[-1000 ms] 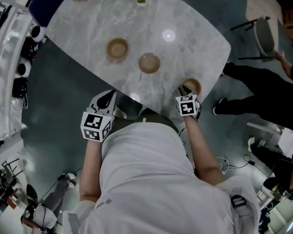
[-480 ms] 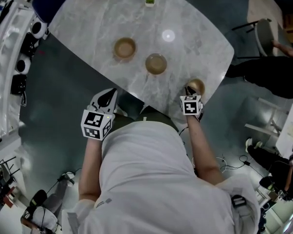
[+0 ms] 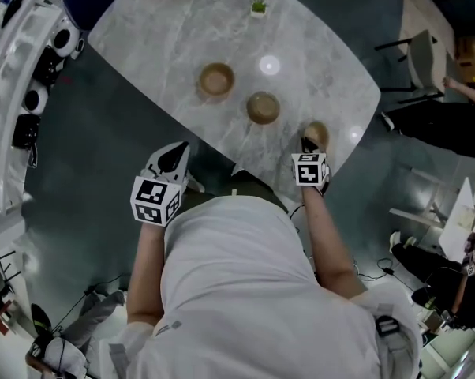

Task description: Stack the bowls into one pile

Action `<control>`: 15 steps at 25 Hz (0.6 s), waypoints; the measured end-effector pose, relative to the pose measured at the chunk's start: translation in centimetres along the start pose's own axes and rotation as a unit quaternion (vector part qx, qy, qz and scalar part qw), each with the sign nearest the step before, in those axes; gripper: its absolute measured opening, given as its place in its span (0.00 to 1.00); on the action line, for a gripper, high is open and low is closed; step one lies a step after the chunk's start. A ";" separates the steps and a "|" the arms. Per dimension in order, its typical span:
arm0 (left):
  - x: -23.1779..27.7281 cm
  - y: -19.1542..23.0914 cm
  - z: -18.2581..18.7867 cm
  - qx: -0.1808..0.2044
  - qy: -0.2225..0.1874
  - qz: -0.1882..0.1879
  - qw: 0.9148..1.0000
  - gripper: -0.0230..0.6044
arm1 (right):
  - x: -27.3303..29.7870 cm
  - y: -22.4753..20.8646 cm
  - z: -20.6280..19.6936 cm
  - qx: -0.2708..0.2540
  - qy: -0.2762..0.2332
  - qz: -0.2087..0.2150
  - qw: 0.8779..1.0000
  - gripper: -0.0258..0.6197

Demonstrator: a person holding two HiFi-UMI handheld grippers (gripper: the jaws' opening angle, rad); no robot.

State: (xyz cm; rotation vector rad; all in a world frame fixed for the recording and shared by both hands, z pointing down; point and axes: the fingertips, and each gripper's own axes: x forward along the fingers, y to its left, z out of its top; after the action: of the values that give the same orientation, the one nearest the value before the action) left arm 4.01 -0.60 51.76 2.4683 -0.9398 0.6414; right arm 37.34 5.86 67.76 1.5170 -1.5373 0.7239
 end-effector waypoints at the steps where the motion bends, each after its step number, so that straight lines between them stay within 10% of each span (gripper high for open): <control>1: -0.5 0.5 -0.1 -0.002 -0.001 0.001 1.000 0.04 | -0.2 0.6 0.7 -0.003 -0.002 0.001 1.000 0.09; 15: -4.5 4.8 -2.1 -0.030 -0.020 0.048 0.998 0.04 | -0.4 6.3 10.4 -0.082 -0.060 0.029 0.994 0.09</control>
State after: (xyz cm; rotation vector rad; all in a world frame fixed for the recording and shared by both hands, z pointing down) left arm -2.89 -0.54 52.00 2.4036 -1.0829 0.5880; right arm 29.41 -2.26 63.30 1.4209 -1.6938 0.5321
